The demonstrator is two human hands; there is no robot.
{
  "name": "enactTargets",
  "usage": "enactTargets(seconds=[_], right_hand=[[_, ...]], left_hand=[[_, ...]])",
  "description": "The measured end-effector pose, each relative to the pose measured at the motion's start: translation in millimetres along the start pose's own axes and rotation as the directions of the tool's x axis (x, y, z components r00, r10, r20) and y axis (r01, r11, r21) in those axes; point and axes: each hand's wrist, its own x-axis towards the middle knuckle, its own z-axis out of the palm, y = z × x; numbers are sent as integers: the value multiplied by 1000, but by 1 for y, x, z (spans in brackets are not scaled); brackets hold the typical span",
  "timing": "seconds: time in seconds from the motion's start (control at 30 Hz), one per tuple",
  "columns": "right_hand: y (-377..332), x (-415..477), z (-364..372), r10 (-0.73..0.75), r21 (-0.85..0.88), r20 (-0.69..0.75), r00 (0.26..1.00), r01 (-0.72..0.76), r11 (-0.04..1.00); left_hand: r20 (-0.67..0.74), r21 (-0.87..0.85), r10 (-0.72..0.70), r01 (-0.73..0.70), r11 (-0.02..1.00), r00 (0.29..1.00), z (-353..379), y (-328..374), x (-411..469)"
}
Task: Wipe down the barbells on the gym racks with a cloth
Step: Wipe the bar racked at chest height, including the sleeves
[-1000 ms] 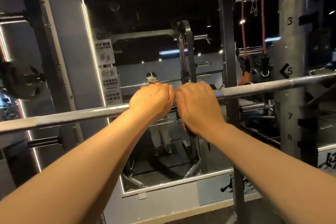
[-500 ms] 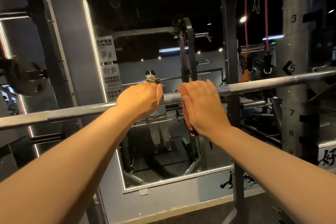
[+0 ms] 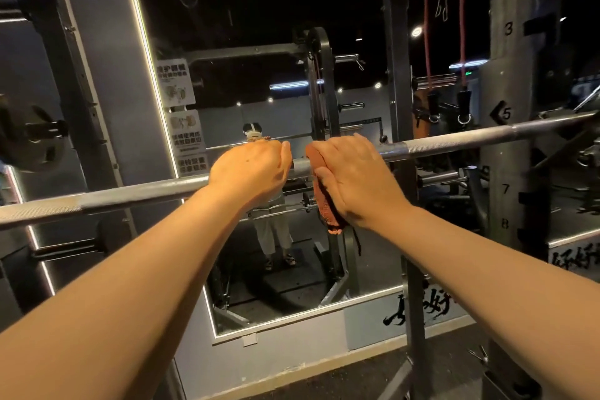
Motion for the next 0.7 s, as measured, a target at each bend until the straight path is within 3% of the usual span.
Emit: enactTargets(seconds=[0.1,0.17,0.27,0.33,0.47,0.57,0.7], right_hand=[[29,-8,-5,7,-65,3,1000,-7,998],[30,-14,-2,141,-7,-99,985,-142,990],[-8,-18,19,400,185,-241,884,-363,913],[-40,-13,33,473,225,-264,841,-423,878],[-62,-6,53,410,209,-269,871,-363,908],[-36,-15,56,322,127,-367,873,-296,947],[-35,-9,68,434,252,-507,744,-354,901]], left_hand=[[39,-26,37,-36,999,999,-5,-12,-1],[53,6,36,-36,999,998,-7,-26,1],[91,-12,63,-62,998,994,-8,-30,0],[96,-47,93,-89,995,991,-7,-28,0],[54,-41,111,-109,993,992,-1,-30,1],[57,-59,145,-142,988,988,1,-32,3],[91,-94,145,-137,986,985,-2,-31,4]])
